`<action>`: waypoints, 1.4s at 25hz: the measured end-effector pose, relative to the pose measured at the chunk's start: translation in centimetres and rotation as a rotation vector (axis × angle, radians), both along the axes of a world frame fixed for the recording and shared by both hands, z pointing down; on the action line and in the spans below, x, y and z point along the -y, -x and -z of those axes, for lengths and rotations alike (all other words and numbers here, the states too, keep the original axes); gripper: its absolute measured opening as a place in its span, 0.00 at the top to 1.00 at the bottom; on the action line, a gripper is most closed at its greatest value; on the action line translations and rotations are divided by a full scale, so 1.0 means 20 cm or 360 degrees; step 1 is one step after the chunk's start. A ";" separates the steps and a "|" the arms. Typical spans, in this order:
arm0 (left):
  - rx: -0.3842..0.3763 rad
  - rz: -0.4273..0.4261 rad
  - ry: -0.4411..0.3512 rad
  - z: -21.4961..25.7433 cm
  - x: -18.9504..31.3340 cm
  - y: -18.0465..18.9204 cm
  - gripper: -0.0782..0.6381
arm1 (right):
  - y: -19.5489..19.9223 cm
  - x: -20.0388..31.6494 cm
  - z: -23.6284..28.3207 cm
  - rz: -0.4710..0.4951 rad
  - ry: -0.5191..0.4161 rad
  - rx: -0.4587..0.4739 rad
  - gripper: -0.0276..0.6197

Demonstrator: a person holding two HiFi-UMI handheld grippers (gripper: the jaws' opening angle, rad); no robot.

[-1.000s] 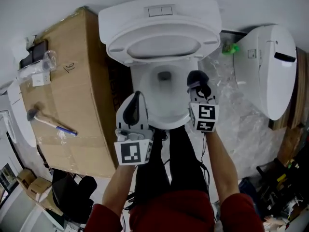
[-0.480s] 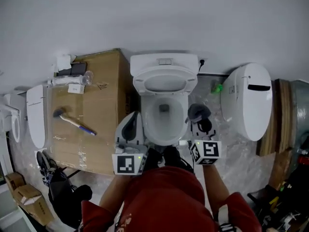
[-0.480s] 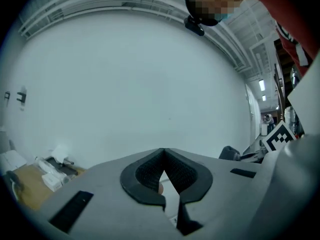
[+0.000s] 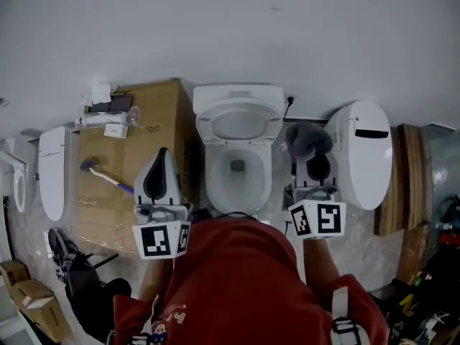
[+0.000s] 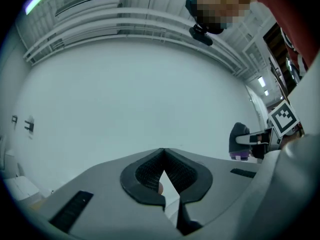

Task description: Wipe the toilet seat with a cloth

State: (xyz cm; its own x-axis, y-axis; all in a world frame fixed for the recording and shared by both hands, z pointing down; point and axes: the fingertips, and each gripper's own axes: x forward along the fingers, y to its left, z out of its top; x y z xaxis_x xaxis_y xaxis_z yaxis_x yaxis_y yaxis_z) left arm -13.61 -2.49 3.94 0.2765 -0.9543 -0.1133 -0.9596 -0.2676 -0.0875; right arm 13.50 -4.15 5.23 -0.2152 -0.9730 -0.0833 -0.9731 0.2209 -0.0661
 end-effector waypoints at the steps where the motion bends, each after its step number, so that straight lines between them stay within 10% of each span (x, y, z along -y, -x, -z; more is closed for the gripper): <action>1: 0.0012 0.0007 0.0000 -0.01 0.00 0.01 0.87 | 0.00 0.00 0.01 -0.0006 -0.0009 -0.0009 0.84; 14: 0.0069 -0.0194 0.0241 -0.28 0.21 -0.08 0.87 | -0.01 -0.01 -0.08 -0.0058 0.0122 0.0099 0.84; 26: 0.0955 -0.0515 0.0589 -0.97 0.71 -0.52 0.74 | -0.05 -0.15 -0.11 -0.0126 0.0182 0.0029 0.84; 35: 0.1572 -0.0581 0.0572 -1.27 0.99 -0.70 0.73 | -0.14 -0.31 -0.16 -0.0272 0.0222 -0.0084 0.84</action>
